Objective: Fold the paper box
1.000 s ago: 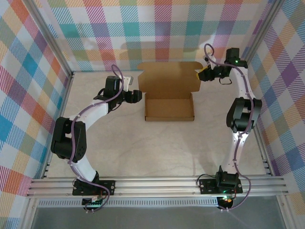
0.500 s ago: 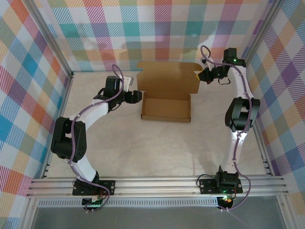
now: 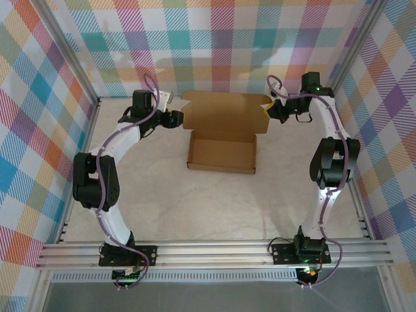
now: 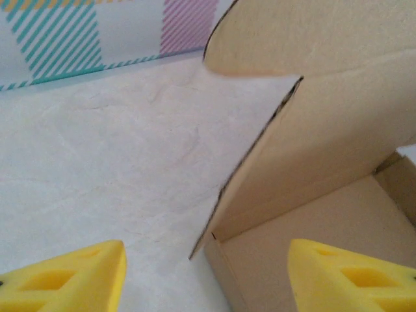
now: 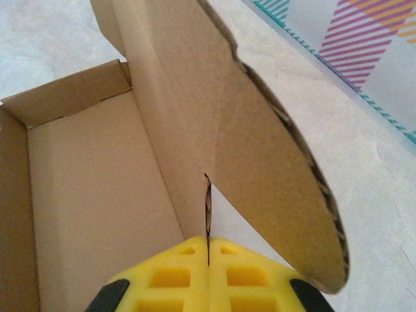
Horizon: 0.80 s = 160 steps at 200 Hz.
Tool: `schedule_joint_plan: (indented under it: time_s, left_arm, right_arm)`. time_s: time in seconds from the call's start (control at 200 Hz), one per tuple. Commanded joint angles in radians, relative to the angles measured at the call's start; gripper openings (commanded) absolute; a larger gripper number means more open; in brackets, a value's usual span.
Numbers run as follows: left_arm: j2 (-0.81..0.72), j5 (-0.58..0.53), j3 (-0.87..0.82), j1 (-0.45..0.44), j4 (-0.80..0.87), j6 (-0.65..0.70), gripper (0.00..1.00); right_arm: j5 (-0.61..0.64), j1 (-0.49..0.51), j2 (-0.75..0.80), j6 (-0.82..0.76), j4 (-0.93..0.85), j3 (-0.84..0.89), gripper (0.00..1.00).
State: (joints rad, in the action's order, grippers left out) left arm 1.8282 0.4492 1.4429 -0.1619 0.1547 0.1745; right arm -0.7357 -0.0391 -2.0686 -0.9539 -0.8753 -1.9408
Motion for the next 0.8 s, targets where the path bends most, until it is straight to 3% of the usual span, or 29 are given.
schedule_joint_plan:
  time_s: [0.0, 0.315, 0.385, 0.48, 0.73, 0.795]
  left_arm:
    - [0.066, 0.105, 0.124, 0.002, 0.186, 0.166, 0.61]
    - [0.202, 0.122, 0.394, 0.002, 0.436, 0.32, 0.39]
    - [0.214, 0.135, 0.431, 0.002, 0.469, 0.342, 0.28]
    - [0.22, 0.144, 0.452, 0.002, 0.486, 0.349, 0.17]
    - [0.221, 0.166, 0.465, -0.008, 0.499, 0.353, 0.0]
    - [0.219, 0.166, 0.463, -0.011, 0.5, 0.354, 0.0]
  right_arm:
    - [-0.05, 0.007, 0.039, -0.095, -0.004, 0.013, 0.0]
    - [-0.065, 0.013, 0.044, -0.118, -0.045, 0.005, 0.0]
    - [-0.082, 0.015, 0.044, -0.125, -0.065, -0.004, 0.0]
    - [-0.079, 0.021, 0.044, -0.126, -0.067, -0.008, 0.0]
    - [-0.051, 0.035, 0.041, -0.117, -0.074, -0.015, 0.0]
    - [-0.031, 0.041, 0.045, -0.107, -0.073, -0.016, 0.0]
